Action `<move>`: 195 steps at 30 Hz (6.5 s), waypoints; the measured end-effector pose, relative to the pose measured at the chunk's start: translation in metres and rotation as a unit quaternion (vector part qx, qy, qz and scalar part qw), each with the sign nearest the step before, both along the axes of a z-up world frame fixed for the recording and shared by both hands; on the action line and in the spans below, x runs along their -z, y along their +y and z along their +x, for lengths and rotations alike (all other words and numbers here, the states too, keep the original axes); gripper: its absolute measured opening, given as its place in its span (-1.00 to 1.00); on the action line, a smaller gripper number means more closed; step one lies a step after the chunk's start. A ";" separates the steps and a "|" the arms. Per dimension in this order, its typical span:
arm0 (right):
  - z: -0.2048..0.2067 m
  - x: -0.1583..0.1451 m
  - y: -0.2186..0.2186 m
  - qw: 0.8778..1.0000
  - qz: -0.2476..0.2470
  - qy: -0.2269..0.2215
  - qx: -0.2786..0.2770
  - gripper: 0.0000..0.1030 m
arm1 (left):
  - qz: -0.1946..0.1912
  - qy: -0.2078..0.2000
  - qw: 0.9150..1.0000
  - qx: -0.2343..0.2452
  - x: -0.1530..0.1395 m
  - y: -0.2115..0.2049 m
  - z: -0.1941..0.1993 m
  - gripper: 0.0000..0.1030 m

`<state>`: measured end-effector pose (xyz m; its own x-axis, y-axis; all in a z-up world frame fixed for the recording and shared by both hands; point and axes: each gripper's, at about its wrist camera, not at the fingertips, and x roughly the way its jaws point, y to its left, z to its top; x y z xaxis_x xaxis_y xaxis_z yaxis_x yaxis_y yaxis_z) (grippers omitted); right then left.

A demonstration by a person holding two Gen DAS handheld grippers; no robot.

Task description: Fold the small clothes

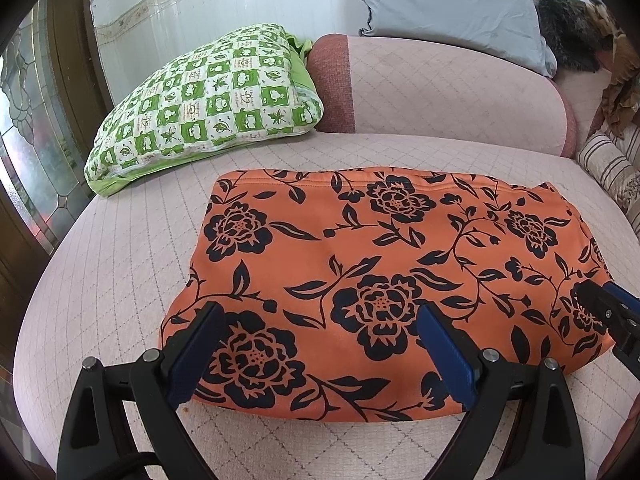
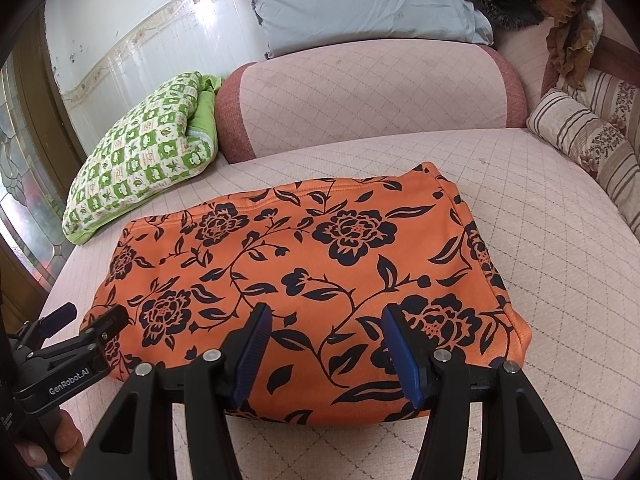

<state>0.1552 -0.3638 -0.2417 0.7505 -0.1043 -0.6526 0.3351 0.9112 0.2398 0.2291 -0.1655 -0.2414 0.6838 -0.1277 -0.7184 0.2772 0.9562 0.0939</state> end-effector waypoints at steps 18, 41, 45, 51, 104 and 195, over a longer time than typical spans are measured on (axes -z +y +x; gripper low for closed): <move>0.004 -0.003 0.009 1.000 0.001 -0.003 -0.010 0.18 | -0.001 0.001 1.000 -0.003 -0.001 0.003 0.000 0.87; 0.005 -0.003 0.012 1.000 0.000 -0.003 -0.017 0.18 | -0.002 0.004 1.000 -0.004 -0.001 0.003 0.000 0.87; 0.006 -0.003 0.014 1.000 0.002 -0.002 -0.019 0.18 | -0.004 0.004 1.000 -0.005 -0.001 0.003 -0.001 0.87; 0.008 -0.002 0.017 1.000 0.003 -0.002 -0.023 0.18 | -0.004 0.004 1.000 -0.005 -0.001 0.004 -0.001 0.87; 0.012 -0.004 0.027 0.999 0.009 -0.002 -0.033 0.18 | -0.003 0.008 1.000 -0.012 0.000 0.010 0.001 0.87; -0.045 -0.011 0.054 0.999 -0.041 0.001 -0.024 0.18 | -0.016 -0.031 0.999 0.000 -0.026 0.033 -0.077 0.87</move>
<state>0.1105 -0.3099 -0.2310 0.7541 -0.1224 -0.6453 0.2917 0.9427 0.1621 0.1526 -0.1322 -0.2151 0.7273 -0.1493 -0.6699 0.2709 0.9592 0.0805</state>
